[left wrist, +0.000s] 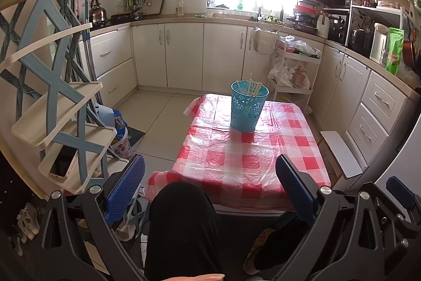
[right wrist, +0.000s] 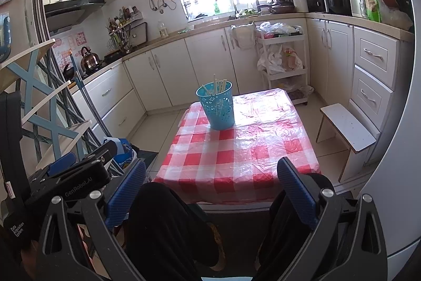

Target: Organize utensils

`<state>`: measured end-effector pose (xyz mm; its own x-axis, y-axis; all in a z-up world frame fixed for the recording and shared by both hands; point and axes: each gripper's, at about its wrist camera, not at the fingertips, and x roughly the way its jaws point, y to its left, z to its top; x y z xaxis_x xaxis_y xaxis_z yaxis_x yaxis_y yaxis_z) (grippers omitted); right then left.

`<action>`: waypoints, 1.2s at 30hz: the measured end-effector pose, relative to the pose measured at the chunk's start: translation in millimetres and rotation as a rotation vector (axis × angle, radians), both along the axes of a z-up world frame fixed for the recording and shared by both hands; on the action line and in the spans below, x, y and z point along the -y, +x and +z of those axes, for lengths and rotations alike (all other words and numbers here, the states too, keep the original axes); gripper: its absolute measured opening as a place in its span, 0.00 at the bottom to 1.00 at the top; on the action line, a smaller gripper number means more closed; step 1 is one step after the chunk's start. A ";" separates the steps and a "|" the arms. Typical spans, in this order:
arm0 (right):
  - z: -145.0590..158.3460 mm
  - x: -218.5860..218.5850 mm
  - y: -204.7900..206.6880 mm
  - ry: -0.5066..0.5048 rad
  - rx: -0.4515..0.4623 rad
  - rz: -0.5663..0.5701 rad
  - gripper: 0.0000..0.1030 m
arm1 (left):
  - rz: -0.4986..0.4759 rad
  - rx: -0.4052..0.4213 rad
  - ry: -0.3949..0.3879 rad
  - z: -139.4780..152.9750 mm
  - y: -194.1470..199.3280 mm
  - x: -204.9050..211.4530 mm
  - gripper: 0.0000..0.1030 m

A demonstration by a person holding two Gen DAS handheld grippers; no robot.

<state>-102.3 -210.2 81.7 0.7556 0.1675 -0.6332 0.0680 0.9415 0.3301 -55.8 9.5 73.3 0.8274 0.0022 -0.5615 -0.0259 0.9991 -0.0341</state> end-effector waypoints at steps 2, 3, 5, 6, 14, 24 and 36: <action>-0.4 -0.1 0.5 0.001 -0.001 0.000 0.93 | -0.002 -0.002 0.000 -0.1 -0.2 0.0 0.93; -0.5 -0.3 0.3 0.001 -0.003 0.000 0.93 | -0.003 -0.003 0.001 -0.4 -0.1 -0.3 0.93; -0.8 -1.8 -1.6 0.001 -0.002 0.001 0.93 | -0.005 -0.005 0.005 -0.4 0.3 0.1 0.93; -0.6 -2.1 -1.9 0.001 -0.002 0.001 0.93 | -0.007 -0.005 0.006 -0.7 0.5 0.2 0.93; -0.9 -1.1 -0.5 0.000 -0.004 0.001 0.93 | -0.005 -0.010 0.001 -2.5 1.9 -1.4 0.93; -4.7 -9.1 -10.8 -0.001 -0.012 0.004 0.93 | -0.002 -0.017 -0.004 -5.5 6.6 -4.6 0.93; -13.4 -13.5 -12.4 0.002 -0.025 0.010 0.93 | -0.001 -0.023 -0.005 -8.7 10.3 -5.5 0.93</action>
<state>-114.7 -196.6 68.4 0.7382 0.1760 -0.6513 0.0666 0.9416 0.3300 -45.6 15.0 64.7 0.8142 -0.0016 -0.5806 -0.0258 0.9989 -0.0389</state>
